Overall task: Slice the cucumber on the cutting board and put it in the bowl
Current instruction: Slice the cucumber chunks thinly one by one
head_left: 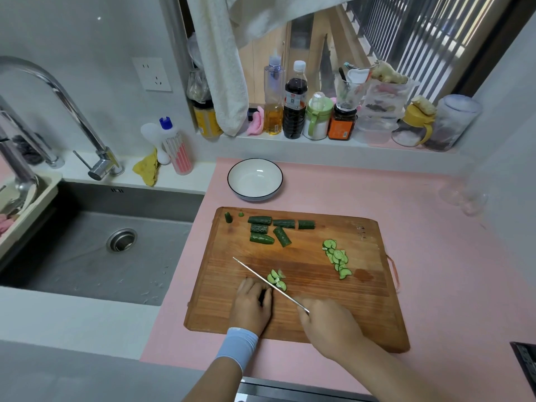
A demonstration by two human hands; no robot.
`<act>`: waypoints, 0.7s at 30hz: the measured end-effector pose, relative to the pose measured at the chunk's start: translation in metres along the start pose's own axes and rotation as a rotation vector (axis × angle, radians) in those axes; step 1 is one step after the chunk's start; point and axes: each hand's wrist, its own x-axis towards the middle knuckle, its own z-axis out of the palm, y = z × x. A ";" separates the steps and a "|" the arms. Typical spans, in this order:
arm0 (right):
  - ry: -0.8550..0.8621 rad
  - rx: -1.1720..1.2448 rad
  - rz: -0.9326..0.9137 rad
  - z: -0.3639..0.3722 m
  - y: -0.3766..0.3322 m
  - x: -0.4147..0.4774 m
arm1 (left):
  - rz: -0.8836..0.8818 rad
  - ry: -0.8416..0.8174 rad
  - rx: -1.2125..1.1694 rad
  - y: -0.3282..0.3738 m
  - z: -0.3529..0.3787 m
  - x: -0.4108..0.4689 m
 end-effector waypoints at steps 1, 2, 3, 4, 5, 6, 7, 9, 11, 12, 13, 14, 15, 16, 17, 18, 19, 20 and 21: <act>-0.001 -0.004 0.001 0.001 -0.002 0.002 | -0.001 0.001 -0.002 0.001 0.000 0.000; -0.003 -0.012 0.003 0.001 -0.004 0.005 | 0.003 0.005 -0.001 0.001 -0.001 0.000; -0.010 -0.017 0.009 0.002 -0.007 0.008 | 0.003 0.006 0.000 0.002 -0.001 0.000; -0.019 -0.018 0.016 0.003 -0.009 0.012 | 0.006 0.008 0.000 0.002 -0.001 0.000; -0.026 -0.015 0.023 0.003 -0.012 0.015 | 0.004 0.006 0.000 0.002 -0.001 0.000; -0.029 -0.014 0.027 0.004 -0.014 0.017 | 0.000 0.004 0.001 0.002 -0.001 0.000; -0.029 -0.014 0.032 0.003 -0.015 0.019 | -0.008 0.000 0.000 0.002 -0.001 0.000; -0.032 -0.016 0.037 0.003 -0.015 0.020 | -0.025 -0.011 0.001 0.002 0.000 -0.001; -0.039 -0.016 0.034 0.003 -0.014 0.020 | -0.017 -0.011 0.003 0.002 -0.001 -0.002; -0.040 -0.018 0.028 0.003 -0.014 0.020 | -0.006 -0.008 0.005 0.002 -0.001 -0.003; -0.038 -0.024 0.019 0.003 -0.014 0.019 | 0.000 -0.008 0.007 0.002 -0.001 -0.004; -0.030 -0.033 0.008 0.003 -0.015 0.018 | 0.004 -0.007 0.006 0.001 -0.001 -0.004; -0.020 -0.042 -0.005 0.002 -0.014 0.017 | 0.003 -0.008 0.004 0.001 -0.001 -0.004; -0.008 -0.053 -0.020 0.001 -0.014 0.014 | 0.002 -0.008 0.000 0.000 -0.001 -0.005; 0.001 -0.062 -0.036 0.000 -0.013 0.012 | 0.002 -0.011 -0.002 -0.001 -0.001 -0.005; 0.010 -0.062 -0.050 0.000 -0.012 0.009 | 0.002 -0.012 -0.004 -0.001 -0.001 -0.005; 0.020 -0.055 -0.058 -0.001 -0.010 0.006 | 0.002 -0.010 -0.006 -0.001 -0.001 -0.005; 0.028 -0.050 -0.061 -0.001 -0.008 0.004 | 0.004 -0.004 -0.007 -0.001 -0.001 -0.005; 0.035 -0.052 -0.063 -0.001 -0.005 0.002 | 0.004 0.000 -0.008 -0.001 -0.001 -0.005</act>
